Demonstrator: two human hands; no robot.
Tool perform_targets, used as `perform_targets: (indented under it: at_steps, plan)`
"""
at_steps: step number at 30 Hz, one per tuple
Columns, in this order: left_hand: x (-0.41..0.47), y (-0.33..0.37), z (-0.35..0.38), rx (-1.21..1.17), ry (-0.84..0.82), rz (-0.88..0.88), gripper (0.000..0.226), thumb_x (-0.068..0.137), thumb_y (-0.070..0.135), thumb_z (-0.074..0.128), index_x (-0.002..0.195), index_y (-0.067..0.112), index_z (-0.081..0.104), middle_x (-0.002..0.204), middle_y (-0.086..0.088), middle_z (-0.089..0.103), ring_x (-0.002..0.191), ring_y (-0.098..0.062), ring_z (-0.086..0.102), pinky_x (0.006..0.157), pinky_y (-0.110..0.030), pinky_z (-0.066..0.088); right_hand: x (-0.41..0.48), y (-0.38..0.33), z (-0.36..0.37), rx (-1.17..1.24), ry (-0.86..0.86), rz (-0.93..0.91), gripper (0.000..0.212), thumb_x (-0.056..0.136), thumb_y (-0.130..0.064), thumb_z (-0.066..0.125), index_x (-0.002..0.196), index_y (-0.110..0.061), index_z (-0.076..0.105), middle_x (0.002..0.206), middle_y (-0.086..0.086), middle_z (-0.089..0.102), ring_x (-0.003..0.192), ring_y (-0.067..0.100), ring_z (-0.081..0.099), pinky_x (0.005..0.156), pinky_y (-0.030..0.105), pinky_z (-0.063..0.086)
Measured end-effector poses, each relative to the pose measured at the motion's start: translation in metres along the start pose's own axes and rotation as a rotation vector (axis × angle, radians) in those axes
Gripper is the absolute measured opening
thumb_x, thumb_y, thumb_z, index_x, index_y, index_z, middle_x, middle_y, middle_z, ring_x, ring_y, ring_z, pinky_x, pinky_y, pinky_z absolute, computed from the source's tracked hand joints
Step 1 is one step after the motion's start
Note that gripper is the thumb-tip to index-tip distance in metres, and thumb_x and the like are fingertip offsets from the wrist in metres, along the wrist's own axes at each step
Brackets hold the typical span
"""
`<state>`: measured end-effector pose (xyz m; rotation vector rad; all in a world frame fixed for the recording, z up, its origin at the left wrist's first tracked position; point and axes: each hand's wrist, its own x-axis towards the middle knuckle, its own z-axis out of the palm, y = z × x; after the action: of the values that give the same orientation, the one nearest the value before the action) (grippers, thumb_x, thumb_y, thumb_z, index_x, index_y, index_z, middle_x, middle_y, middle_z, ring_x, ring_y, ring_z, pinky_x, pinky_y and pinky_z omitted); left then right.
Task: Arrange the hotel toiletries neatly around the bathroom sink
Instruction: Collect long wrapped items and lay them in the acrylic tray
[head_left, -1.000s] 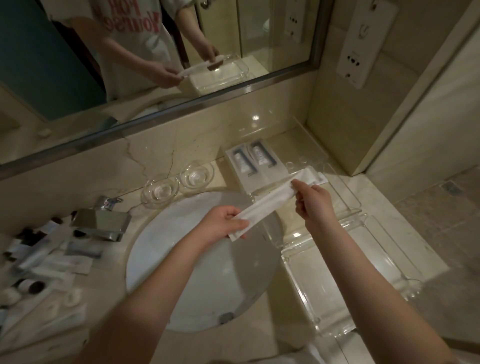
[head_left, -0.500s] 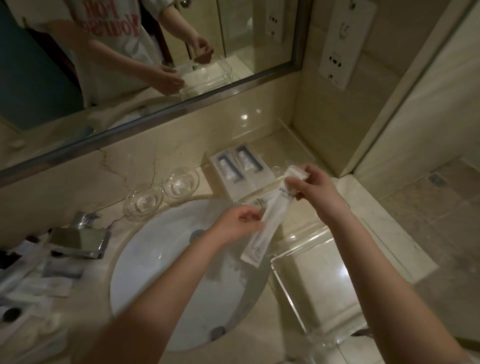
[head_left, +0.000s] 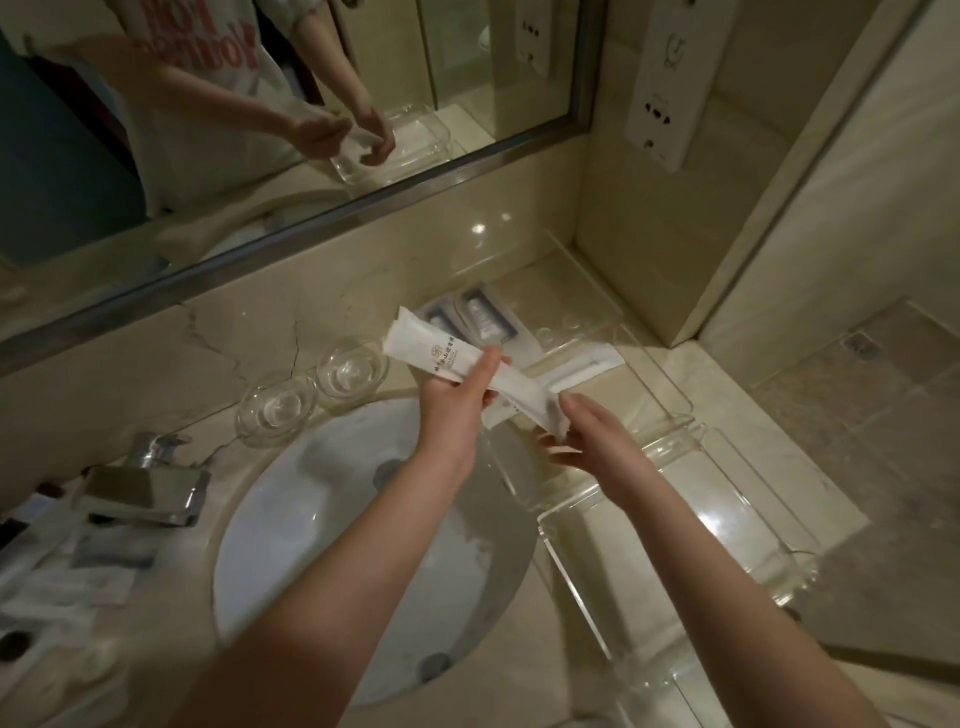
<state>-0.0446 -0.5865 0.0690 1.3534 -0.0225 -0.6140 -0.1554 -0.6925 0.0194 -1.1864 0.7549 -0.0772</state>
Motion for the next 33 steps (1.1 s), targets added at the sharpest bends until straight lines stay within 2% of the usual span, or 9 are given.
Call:
perform_targets:
  at_steps: [4,8,12,17,22,25,27,29,33]
  plan:
    - [-0.003,-0.01,0.002,0.014,0.026,-0.057,0.005,0.084,0.01,0.065,0.088,0.013,0.066,0.08,0.003,0.069,0.066,-0.004,0.064,0.053,-0.016,0.046,0.003,0.008,-0.007,0.293,0.195,-0.079,0.01,0.089,-0.017,0.059,0.084,-0.009,0.058,0.065,0.004,0.049,0.045,0.01,0.047,0.045,0.019,0.041]
    - [0.01,-0.012,-0.013,0.081,0.151,0.012,0.014,0.083,0.005,0.065,0.079,0.018,0.062,0.07,0.002,0.062,0.058,-0.006,0.055,0.051,-0.014,0.043,0.008,0.0,-0.036,0.286,0.357,-0.119,0.011,0.089,-0.014,0.06,0.078,-0.013,0.057,0.064,0.001,0.047,0.05,0.008,0.045,0.048,0.018,0.039]
    - [0.021,-0.034,-0.016,0.404,0.131,-0.079,0.016,0.082,0.003,0.062,0.078,0.018,0.056,0.069,0.001,0.059,0.059,-0.008,0.055,0.052,-0.016,0.042,0.016,-0.014,-0.063,0.244,0.495,-0.151,0.015,0.09,-0.015,0.058,0.076,-0.015,0.054,0.065,0.001,0.048,0.051,0.01,0.043,0.049,0.02,0.035]
    - [0.026,-0.068,-0.03,1.157,-0.11,0.102,0.026,0.084,0.012,0.06,0.11,0.009,0.06,0.108,-0.005,0.061,0.101,-0.022,0.056,0.084,-0.026,0.044,0.042,-0.032,-0.09,-0.122,0.473,-0.117,0.016,0.086,-0.014,0.063,0.071,-0.012,0.057,0.066,0.006,0.052,0.049,0.016,0.04,0.04,0.018,0.035]
    - [0.036,-0.068,-0.033,1.656,-0.411,0.311,0.049,0.09,0.027,0.051,0.136,0.015,0.043,0.152,-0.005,0.03,0.138,-0.025,0.029,0.111,-0.04,0.03,0.076,-0.03,-0.085,-0.297,0.378,0.003,0.015,0.083,-0.017,0.069,0.079,-0.007,0.057,0.067,0.006,0.052,0.05,0.015,0.045,0.041,0.02,0.044]
    - [0.036,-0.073,-0.031,1.766,-0.53,0.335,0.053,0.091,0.031,0.05,0.141,0.019,0.037,0.155,-0.006,0.022,0.143,-0.023,0.02,0.113,-0.042,0.026,0.092,-0.02,-0.082,-0.371,0.46,0.064,0.02,0.079,-0.02,0.071,0.085,-0.011,0.054,0.077,0.008,0.057,0.058,0.02,0.055,0.059,0.032,0.055]
    - [0.035,-0.077,-0.029,1.797,-0.57,0.336,0.055,0.09,0.029,0.052,0.142,0.018,0.034,0.156,-0.008,0.018,0.144,-0.023,0.018,0.113,-0.042,0.023,0.093,-0.014,-0.08,-0.616,0.523,0.102,0.028,0.08,-0.029,0.068,0.097,-0.009,0.058,0.093,0.012,0.065,0.08,0.03,0.064,0.072,0.036,0.053]
    - [0.033,-0.08,-0.027,1.821,-0.6,0.327,0.057,0.09,0.026,0.053,0.143,0.018,0.031,0.157,-0.009,0.014,0.145,-0.024,0.016,0.114,-0.043,0.021,0.087,-0.011,-0.074,-0.931,0.568,0.111,0.041,0.084,-0.039,0.06,0.111,-0.01,0.055,0.105,0.013,0.064,0.098,0.034,0.061,0.071,0.033,0.044]
    - [0.031,-0.085,-0.023,1.829,-0.539,0.337,0.053,0.091,0.026,0.05,0.141,0.018,0.034,0.156,-0.01,0.016,0.145,-0.024,0.013,0.115,-0.047,0.015,0.071,0.001,-0.069,-1.317,0.578,-0.108,0.045,0.091,-0.04,0.05,0.123,-0.01,0.045,0.117,0.016,0.055,0.104,0.037,0.054,0.068,0.038,0.041]
